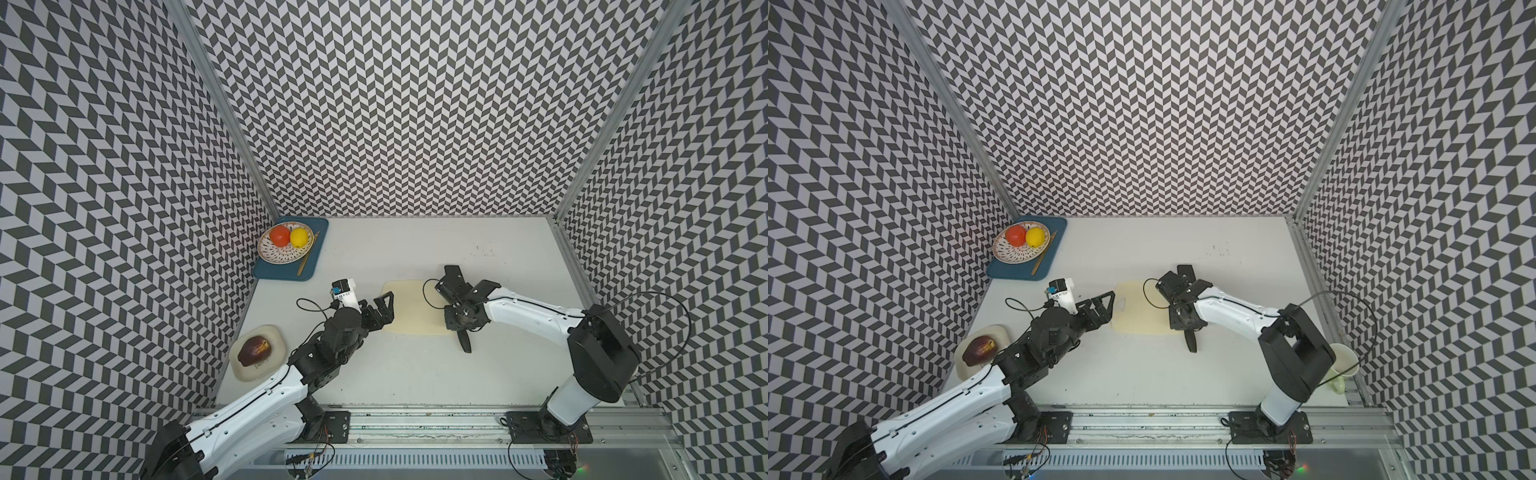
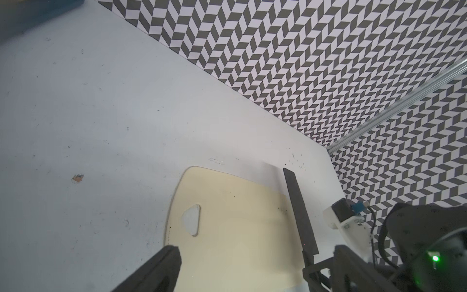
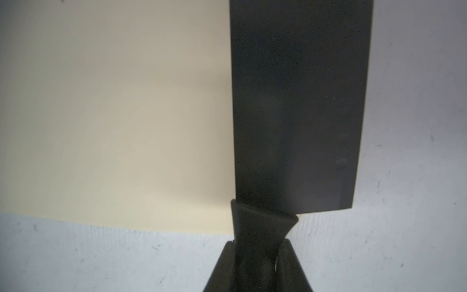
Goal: Align the knife with the edge of the cutting board
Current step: Place the knife at the edge of the cutting board.
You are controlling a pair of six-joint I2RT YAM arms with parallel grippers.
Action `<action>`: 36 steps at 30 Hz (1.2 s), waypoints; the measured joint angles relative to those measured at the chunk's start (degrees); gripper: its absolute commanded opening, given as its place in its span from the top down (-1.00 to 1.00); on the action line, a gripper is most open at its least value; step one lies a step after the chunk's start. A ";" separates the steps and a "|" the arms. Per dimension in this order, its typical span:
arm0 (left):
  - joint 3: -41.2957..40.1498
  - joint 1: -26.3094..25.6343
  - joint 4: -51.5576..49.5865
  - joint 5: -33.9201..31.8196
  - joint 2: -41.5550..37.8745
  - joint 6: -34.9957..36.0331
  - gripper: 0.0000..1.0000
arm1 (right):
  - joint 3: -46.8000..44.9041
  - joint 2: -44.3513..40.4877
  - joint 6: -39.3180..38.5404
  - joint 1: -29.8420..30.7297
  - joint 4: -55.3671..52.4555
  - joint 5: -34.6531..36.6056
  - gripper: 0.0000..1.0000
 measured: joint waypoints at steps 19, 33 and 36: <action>0.00 -4.46 -2.51 -5.44 -2.38 -1.81 -0.99 | -0.42 1.27 11.80 8.13 -0.35 2.51 0.72; 0.09 -4.57 -2.91 -6.69 -1.70 -1.36 -0.99 | -5.03 1.27 11.78 7.67 1.18 2.80 0.69; 0.09 -4.59 -2.91 -6.69 -1.68 -1.27 -0.99 | -5.55 1.29 11.78 7.56 1.57 2.78 0.69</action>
